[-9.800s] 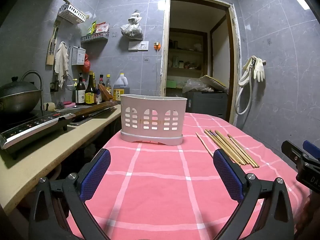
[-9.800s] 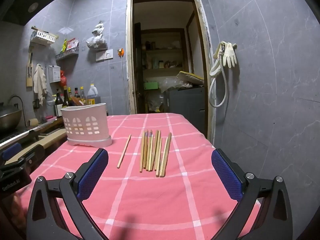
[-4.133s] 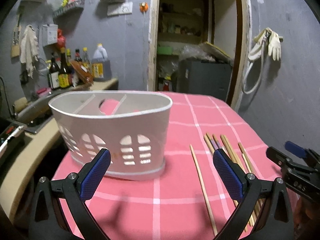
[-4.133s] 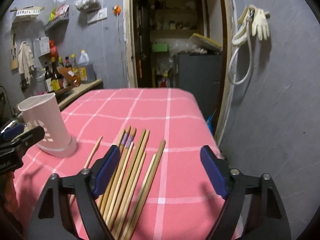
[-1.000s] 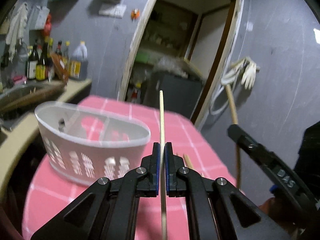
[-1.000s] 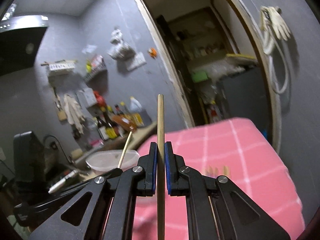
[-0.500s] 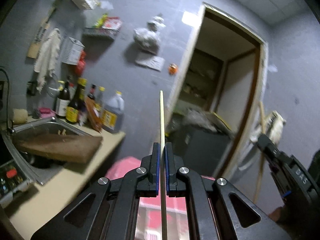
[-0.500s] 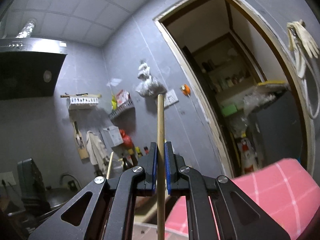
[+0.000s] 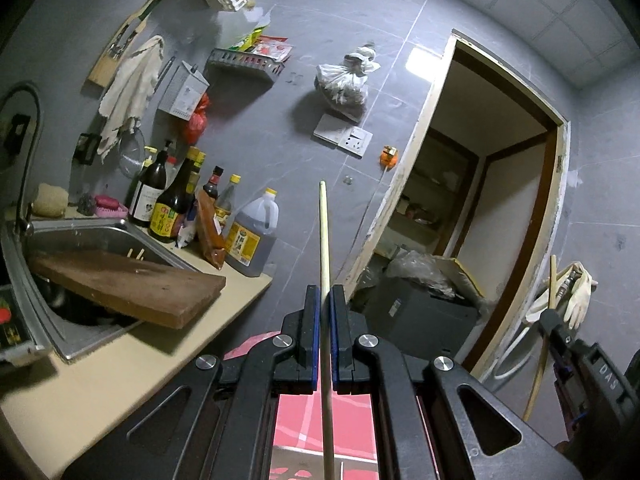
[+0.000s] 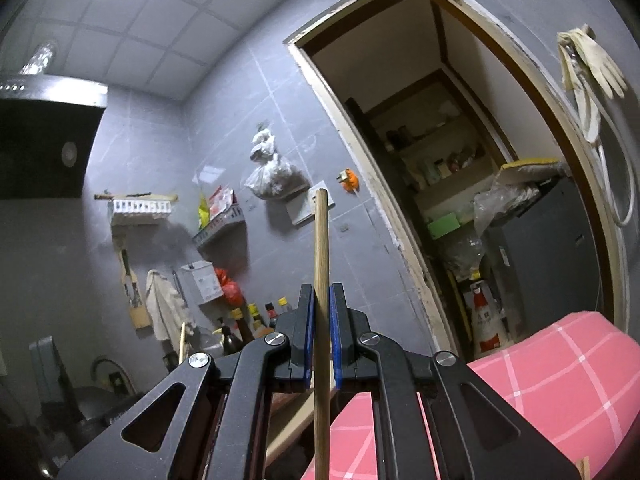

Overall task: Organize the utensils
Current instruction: 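Lift the chopsticks with both grippers and carry them over the white holder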

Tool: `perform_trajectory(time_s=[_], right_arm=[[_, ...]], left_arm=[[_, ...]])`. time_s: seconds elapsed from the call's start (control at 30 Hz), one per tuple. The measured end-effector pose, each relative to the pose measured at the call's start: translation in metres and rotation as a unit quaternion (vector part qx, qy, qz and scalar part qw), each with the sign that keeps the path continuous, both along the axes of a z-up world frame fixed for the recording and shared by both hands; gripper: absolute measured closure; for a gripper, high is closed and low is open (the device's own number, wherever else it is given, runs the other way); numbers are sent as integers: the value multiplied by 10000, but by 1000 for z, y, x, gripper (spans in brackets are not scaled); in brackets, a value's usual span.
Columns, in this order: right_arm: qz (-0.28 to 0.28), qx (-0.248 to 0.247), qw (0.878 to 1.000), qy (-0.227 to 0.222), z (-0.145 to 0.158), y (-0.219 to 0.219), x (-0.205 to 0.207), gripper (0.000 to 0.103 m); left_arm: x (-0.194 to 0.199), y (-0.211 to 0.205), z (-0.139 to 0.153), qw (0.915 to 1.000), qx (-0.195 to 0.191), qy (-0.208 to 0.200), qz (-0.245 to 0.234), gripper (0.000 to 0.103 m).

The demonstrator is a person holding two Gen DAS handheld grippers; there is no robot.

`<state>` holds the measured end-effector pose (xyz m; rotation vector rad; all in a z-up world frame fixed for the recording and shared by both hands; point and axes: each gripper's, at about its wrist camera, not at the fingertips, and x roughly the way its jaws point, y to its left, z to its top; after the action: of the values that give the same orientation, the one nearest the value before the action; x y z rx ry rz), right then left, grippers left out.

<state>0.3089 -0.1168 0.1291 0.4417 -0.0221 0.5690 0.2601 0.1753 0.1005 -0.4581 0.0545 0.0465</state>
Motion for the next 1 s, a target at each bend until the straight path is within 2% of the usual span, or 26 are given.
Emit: perform_trajectory(time_s=[0.17,0.43,0.73,1.0], right_arm=[[-126,-67,9999,-45,-2,3,2,97],[-399,-532,9976,-204,-11,16,-4,97],[-163,-955,9950,247,-27,22,-8,97],[11,-1190,9915,519,-36,20,-19,97]], left_arm=[[0,-9,-11,10000,53,32,28,100],[-2,-22,-27,9997,220,124,1,100],[-10,-44,-38,9966,705,424,-95,100],[-14,-48,-48,9940,796,721,-185,100]])
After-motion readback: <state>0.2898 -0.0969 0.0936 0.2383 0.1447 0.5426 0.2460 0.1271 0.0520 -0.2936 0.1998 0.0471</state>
